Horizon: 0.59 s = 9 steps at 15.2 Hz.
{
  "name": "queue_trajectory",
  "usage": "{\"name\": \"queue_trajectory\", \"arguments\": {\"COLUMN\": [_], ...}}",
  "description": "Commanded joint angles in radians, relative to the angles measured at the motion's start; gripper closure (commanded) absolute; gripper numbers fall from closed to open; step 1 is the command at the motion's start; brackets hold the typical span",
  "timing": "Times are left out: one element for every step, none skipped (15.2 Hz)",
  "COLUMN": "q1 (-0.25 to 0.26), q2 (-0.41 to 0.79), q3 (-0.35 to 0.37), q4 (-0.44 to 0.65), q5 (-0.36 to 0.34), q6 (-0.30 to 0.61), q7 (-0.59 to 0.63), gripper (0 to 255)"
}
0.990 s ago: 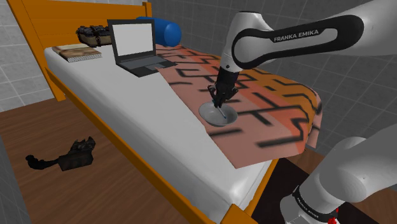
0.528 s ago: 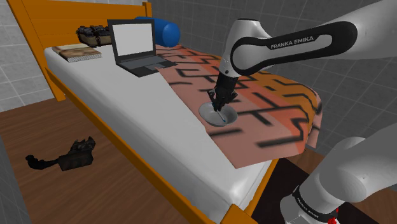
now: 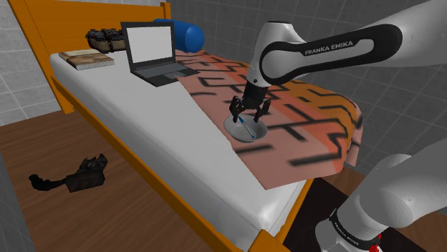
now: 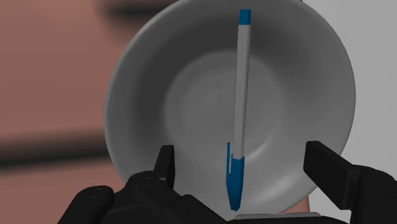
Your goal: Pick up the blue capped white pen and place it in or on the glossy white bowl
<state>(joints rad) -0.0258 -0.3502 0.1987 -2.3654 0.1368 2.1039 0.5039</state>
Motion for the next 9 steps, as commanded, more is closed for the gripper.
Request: {"name": "queue_trajectory", "arguments": {"q1": [0.0,-0.001,-0.002,-0.003,-0.004,-0.004,-0.004,-0.004,-0.004], "q2": [0.0,-0.013,-0.025,-0.035,-0.042,-0.042,-0.042,-0.042,-0.042], "q3": [0.0,-0.004,-0.007,-0.011,-0.013,-0.013,-0.013,-0.013,-0.013], "q4": [0.0,0.022,0.046,0.071,0.091,0.091,0.091,0.091,0.091], "q5": [0.0,-0.001,-0.002,-0.003,-0.004,-0.004,-0.004,-0.004,-0.004], "q6": [0.0,-0.035,-0.07,-0.105,-0.133,-0.133,-0.133,-0.133,-0.133], "q7": [0.0,0.0,-0.001,-0.001,-0.001,-0.001,-0.001,-0.001,-0.001], "gripper": [0,0,0,0,0,0,0,0,0]}}
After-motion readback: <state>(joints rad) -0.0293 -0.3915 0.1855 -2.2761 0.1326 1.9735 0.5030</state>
